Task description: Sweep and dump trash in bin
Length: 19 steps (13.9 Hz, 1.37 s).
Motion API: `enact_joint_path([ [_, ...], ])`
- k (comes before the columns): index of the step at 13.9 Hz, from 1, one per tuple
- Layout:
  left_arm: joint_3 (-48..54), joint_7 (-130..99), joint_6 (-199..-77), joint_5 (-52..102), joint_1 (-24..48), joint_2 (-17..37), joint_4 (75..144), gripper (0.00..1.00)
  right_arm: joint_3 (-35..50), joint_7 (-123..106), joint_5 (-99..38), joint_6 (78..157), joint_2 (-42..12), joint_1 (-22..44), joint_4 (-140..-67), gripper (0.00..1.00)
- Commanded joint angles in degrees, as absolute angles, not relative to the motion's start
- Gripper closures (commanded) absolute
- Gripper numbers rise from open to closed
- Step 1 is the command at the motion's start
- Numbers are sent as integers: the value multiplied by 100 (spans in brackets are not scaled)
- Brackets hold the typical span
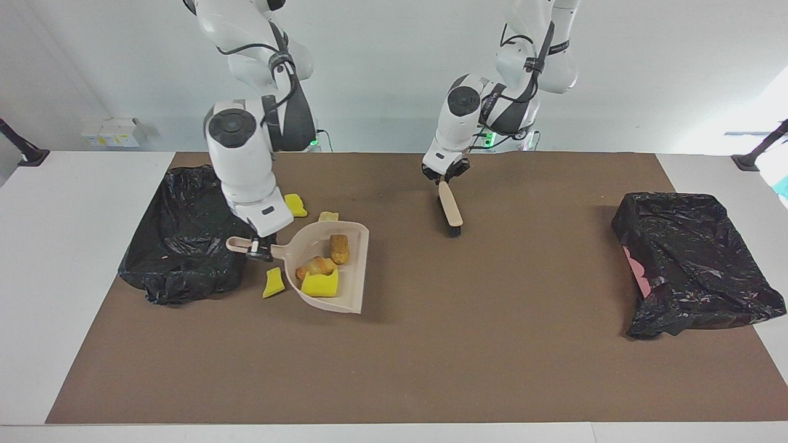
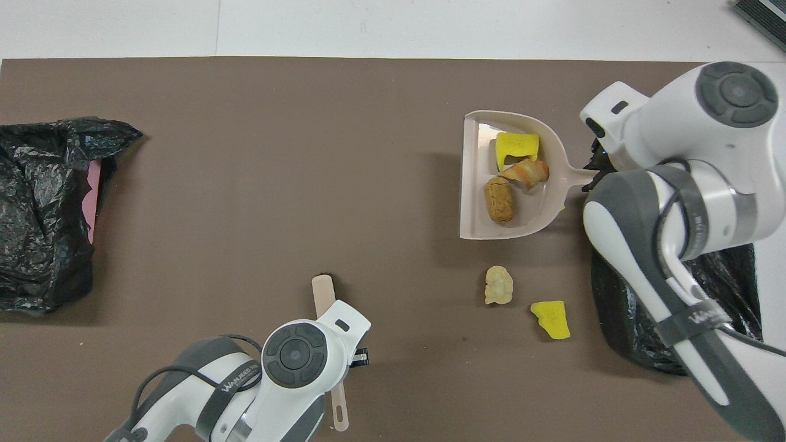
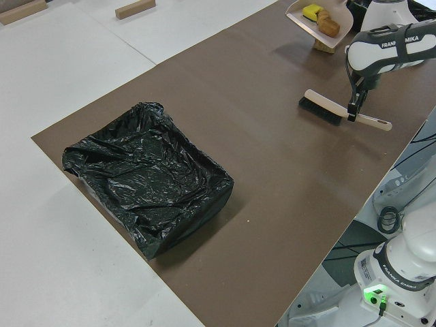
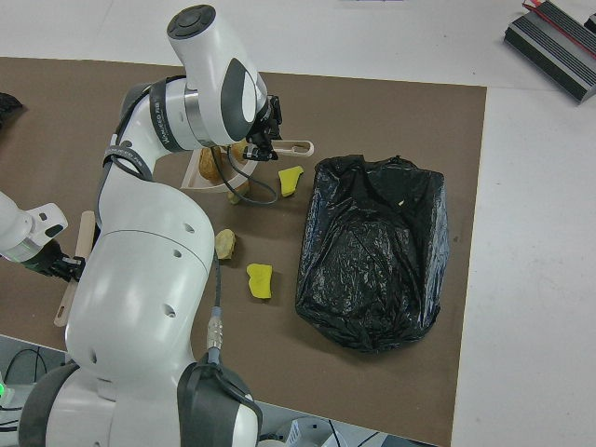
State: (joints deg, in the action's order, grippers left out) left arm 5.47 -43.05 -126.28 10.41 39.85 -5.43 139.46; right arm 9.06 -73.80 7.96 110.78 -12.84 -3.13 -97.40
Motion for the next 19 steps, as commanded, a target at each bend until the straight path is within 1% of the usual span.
enact_joint_path([
  [1,440,-4281,-12814,958,3991,-581,14098,76,976,-7794,668,10829,-915,-745,-9870,100],
  [2,422,-4237,-12762,958,3929,-537,13941,1,976,-8005,668,10785,-836,-904,-9905,100],
  [5,413,-3641,-12840,940,3263,-414,13598,0,976,-8506,668,10775,-380,-1361,-10290,100],
  [9,413,-3341,-12815,440,2454,192,12554,0,958,-9516,589,10731,52,-2098,-10800,100],
  [12,413,-2490,-12806,439,1725,719,11745,0,923,-10413,580,10889,333,-2644,-11196,100],
  [13,413,-2226,-12806,439,1505,816,11542,0,914,-10572,606,10959,421,-2759,-11328,100],
  [15,413,-1638,-12736,439,1074,870,11278,0,888,-10731,746,11187,553,-2865,-11556,100],
  [17,422,-1031,-12526,448,652,800,11136,0,879,-10723,1201,11564,641,-2892,-11785,100],
  [19,422,-398,-11904,492,344,774,10725,0,879,-10653,1659,11785,720,-2883,-11952,100],
])
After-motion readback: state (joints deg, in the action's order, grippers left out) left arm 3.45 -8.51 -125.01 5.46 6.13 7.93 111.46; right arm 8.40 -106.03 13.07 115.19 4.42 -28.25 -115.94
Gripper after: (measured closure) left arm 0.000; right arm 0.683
